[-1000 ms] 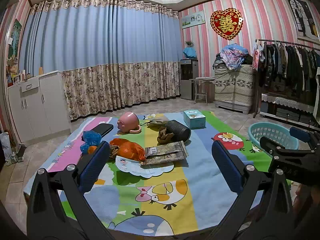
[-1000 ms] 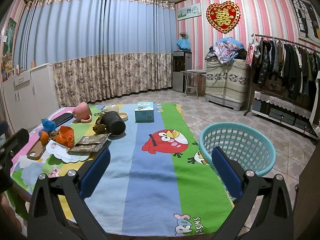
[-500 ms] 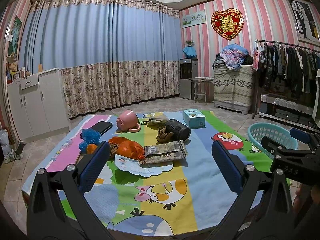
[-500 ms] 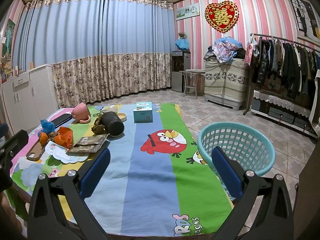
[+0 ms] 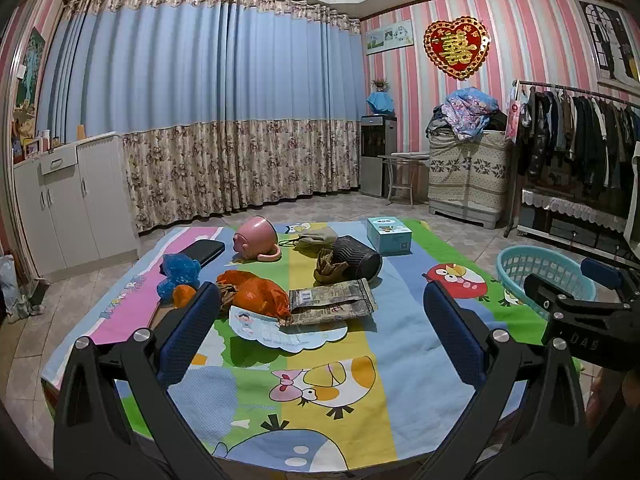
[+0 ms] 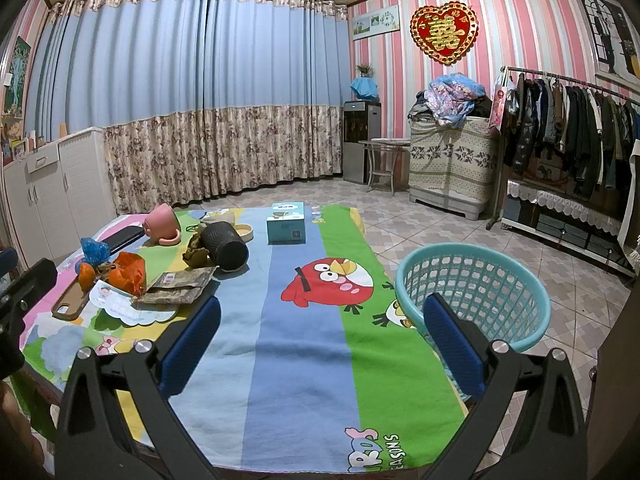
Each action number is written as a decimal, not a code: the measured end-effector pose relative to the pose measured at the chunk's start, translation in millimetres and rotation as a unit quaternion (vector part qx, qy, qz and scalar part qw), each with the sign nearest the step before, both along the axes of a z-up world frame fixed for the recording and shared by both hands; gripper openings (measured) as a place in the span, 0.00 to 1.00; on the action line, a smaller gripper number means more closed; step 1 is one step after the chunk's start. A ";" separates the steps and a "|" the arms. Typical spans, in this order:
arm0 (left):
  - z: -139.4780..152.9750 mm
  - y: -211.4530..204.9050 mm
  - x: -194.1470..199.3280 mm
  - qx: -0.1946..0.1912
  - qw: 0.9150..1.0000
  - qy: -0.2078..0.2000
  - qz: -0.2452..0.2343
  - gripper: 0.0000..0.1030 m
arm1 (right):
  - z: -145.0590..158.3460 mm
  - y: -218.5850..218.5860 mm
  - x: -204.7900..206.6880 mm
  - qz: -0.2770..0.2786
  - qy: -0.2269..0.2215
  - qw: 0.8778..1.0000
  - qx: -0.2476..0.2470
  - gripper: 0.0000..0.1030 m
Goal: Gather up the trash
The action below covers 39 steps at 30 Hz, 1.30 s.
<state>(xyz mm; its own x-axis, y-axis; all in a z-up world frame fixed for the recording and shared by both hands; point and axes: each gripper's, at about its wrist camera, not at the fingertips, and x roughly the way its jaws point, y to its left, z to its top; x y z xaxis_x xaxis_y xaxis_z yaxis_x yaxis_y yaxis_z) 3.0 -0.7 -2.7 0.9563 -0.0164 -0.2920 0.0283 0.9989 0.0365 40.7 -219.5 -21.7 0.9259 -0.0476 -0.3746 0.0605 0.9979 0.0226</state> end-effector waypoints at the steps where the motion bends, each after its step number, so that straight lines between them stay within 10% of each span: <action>1: 0.8 0.5 0.2 0.000 1.000 0.000 0.000 0.96 | -0.1 0.4 0.1 0.000 0.000 1.000 0.000 0.96; 39: 0.5 9.0 0.6 -0.004 1.000 0.003 0.001 0.96 | 0.5 -3.8 0.4 -0.001 -0.001 1.000 0.005 0.96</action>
